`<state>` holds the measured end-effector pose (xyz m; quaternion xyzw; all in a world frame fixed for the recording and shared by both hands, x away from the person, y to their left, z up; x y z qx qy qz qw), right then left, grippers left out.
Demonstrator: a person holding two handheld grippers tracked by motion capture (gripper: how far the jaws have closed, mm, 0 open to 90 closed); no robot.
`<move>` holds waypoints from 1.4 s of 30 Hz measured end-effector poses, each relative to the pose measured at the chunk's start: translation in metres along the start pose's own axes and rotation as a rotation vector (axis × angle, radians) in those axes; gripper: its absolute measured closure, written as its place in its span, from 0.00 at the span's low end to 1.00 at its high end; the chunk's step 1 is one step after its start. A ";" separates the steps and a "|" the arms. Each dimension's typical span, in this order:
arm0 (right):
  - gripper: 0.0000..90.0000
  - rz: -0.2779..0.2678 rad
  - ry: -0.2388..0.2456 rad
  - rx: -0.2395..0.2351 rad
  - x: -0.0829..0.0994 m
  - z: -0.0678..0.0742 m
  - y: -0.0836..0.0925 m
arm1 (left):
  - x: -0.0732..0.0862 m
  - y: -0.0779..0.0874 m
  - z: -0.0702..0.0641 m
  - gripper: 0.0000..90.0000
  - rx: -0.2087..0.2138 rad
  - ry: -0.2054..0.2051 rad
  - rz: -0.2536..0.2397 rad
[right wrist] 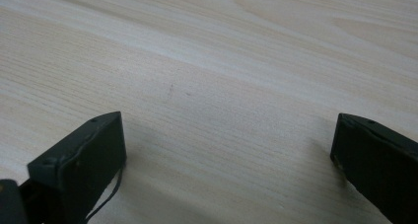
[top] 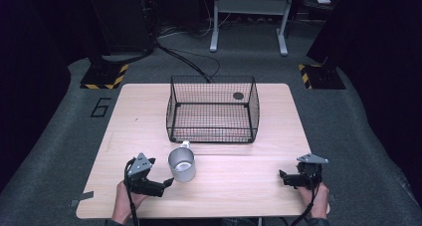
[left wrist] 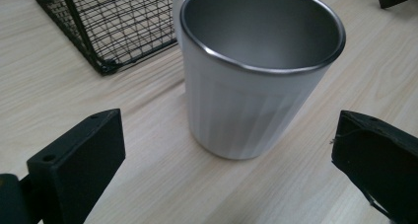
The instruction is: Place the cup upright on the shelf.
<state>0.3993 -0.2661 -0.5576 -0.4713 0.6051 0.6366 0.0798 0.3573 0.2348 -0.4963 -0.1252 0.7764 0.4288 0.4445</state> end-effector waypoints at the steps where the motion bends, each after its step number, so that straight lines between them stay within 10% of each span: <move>1: 0.00 0.000 0.000 -0.002 0.000 0.000 0.000 | -0.002 -0.005 -0.003 0.00 0.003 0.005 -0.023; 42: 0.00 -0.001 0.007 0.000 0.000 0.000 0.000 | -0.024 -0.053 -0.023 0.07 -0.031 -0.049 -0.016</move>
Point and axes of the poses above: each handheld gripper's, and its own axes: y roughly backward along the jaws, x roughly out of its underside, z roughly to its left, the point moved 4 cm from there along -y, roughly forward along the jaws, and after that the axes turned 14 degrees about y, right-handed, at the moved point
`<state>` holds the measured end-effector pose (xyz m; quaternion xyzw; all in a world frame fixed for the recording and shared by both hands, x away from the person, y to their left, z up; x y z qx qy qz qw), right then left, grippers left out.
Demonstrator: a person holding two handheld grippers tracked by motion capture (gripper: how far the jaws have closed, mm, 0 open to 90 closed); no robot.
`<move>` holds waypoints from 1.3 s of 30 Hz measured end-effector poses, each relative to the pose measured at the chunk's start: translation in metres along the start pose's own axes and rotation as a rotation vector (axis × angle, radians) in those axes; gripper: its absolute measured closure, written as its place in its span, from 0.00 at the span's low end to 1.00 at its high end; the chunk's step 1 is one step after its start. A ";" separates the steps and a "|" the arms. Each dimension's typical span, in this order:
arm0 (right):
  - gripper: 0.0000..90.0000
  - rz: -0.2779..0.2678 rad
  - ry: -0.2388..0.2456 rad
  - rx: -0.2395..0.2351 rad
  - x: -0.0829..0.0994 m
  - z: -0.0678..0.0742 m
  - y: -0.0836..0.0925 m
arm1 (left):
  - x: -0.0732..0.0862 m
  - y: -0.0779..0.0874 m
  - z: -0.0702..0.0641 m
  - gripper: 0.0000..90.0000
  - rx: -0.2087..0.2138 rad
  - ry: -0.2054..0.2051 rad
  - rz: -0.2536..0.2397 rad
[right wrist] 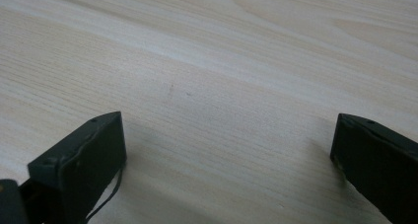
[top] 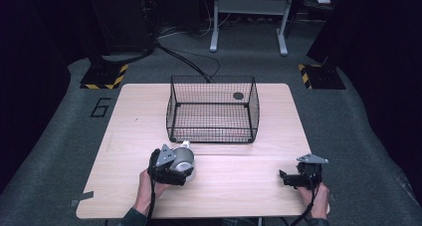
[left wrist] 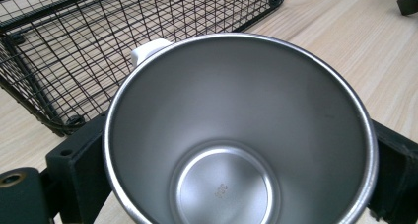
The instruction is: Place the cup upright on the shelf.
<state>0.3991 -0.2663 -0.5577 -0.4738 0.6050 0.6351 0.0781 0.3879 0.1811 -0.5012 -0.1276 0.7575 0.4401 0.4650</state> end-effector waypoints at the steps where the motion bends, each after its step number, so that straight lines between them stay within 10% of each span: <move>1: 0.00 0.001 -0.005 -0.002 0.000 0.000 0.000 | 0.000 0.000 -0.001 0.07 -0.010 0.004 -0.003; 39: 0.00 0.003 -0.002 -0.009 0.001 0.001 0.000 | -0.033 0.022 -0.011 0.08 0.089 -0.041 -0.004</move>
Point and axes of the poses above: each handheld gripper's, and its own axes: y roughly backward along the jaws, x roughly out of its underside, z roughly to its left, the point moved 4 cm from there along -y, roughly forward along the jaws, and after that the axes turned 14 degrees about y, right-handed, at the moved point
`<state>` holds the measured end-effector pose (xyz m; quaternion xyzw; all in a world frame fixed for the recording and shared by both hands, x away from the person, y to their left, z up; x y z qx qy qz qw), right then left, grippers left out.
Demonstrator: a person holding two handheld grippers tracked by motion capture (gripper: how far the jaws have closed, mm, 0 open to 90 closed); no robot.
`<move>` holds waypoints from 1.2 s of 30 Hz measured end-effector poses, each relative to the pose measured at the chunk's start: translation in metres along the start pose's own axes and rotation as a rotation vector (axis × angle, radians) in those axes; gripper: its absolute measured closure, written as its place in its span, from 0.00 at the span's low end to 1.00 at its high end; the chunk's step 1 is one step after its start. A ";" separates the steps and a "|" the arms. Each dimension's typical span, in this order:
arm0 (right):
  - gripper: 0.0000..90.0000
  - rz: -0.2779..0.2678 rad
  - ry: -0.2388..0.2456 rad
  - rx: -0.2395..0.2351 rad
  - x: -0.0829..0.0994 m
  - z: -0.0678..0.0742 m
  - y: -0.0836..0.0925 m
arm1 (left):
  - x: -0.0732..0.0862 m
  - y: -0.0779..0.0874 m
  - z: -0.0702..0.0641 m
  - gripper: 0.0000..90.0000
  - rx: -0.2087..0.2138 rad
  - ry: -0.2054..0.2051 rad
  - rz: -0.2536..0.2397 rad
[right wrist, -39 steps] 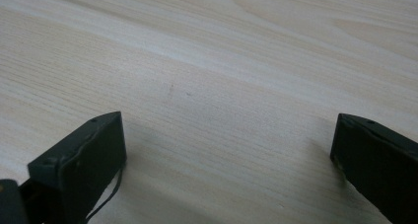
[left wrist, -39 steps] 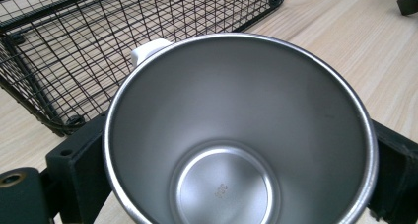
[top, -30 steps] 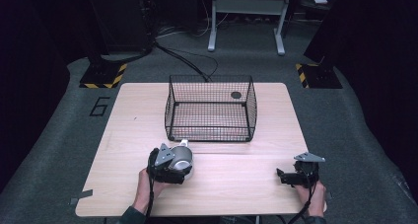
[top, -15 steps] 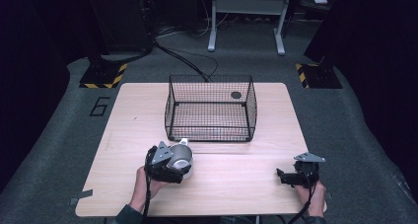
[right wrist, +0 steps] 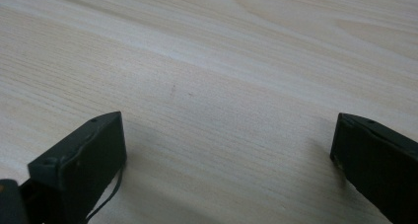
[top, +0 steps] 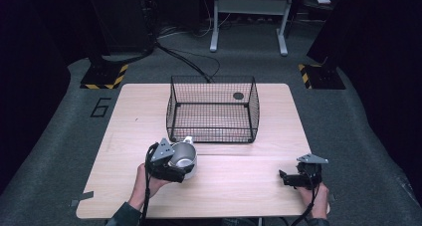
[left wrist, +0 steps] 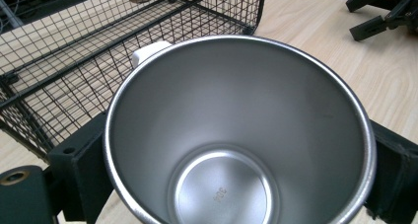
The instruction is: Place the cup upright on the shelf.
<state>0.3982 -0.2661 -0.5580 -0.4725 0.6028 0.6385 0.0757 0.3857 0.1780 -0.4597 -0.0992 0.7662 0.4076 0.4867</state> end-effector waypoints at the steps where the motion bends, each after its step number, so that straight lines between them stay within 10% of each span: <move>1: 0.00 0.000 0.000 0.000 0.000 0.000 0.000 | 0.000 0.000 0.000 0.08 0.000 0.000 0.000; 36: 0.00 -0.002 0.004 0.001 0.000 0.000 0.000 | -0.060 0.018 -0.008 0.08 0.065 -0.062 -0.048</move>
Point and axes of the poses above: each handheld gripper's, and its own axes: y roughly backward along the jaws, x roughly out of its underside, z roughly to its left, the point moved 4 cm from there along -y, roughly forward along the jaws, and after that the axes turned 14 degrees about y, right-handed, at the moved point
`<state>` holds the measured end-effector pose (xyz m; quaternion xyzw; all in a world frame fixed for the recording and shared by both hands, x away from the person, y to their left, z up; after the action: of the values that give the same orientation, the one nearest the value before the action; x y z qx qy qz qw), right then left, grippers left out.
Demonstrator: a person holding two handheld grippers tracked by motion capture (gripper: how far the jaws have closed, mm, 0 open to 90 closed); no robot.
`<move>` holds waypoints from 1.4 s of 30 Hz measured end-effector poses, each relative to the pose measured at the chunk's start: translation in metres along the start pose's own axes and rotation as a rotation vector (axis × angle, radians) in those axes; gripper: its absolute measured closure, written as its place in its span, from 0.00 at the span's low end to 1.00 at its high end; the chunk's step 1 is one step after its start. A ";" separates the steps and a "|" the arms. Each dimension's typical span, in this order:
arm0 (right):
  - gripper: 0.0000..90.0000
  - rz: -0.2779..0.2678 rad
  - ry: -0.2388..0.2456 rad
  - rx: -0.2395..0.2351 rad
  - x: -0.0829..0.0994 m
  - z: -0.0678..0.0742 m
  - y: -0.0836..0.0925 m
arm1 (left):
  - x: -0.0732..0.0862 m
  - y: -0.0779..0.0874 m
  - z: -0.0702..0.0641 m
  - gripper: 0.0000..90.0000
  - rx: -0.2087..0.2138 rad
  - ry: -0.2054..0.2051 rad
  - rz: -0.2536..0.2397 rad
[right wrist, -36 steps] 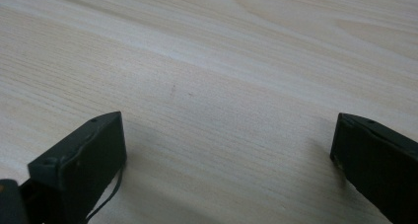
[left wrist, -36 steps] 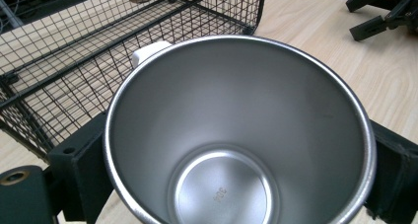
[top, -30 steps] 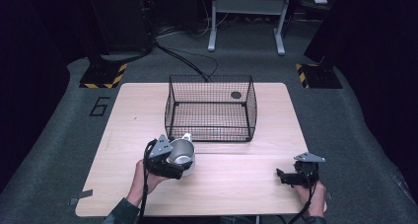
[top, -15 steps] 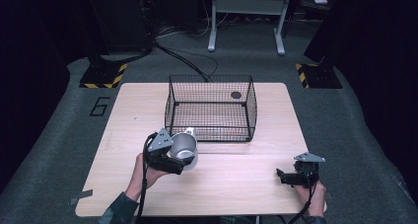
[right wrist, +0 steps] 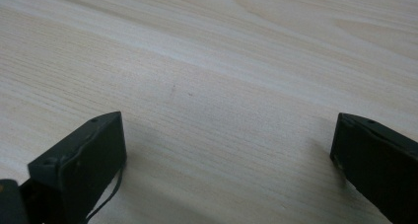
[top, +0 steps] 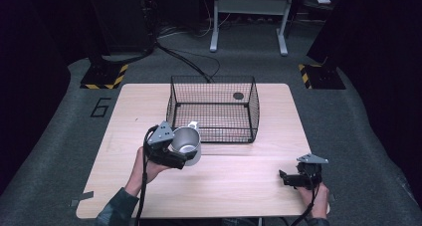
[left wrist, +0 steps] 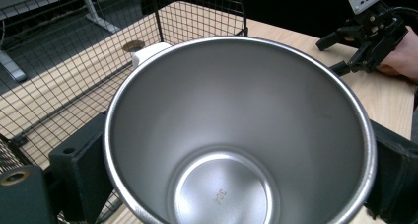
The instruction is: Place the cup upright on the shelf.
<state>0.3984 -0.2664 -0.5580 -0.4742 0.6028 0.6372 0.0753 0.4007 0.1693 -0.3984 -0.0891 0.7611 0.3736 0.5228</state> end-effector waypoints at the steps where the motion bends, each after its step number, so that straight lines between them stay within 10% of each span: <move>1: 0.00 0.000 -0.001 0.000 0.000 0.000 0.000 | -0.002 0.001 0.001 0.08 0.003 -0.006 0.004; 42: 0.00 -0.006 -0.018 0.014 -0.003 -0.001 -0.003 | -0.070 -0.014 0.013 0.08 0.026 -0.035 -0.024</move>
<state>0.4020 -0.2648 -0.5580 -0.4696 0.6051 0.6371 0.0861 0.4483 0.1495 -0.3469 -0.0849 0.7556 0.3587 0.5415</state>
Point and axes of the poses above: each handheld gripper's, and its own axes: y roughly backward along the jaws, x roughly out of its underside, z roughly to its left, the point moved 4 cm from there along -y, roughly forward along the jaws, and after that the axes turned 14 degrees about y, right-handed, at the moved point
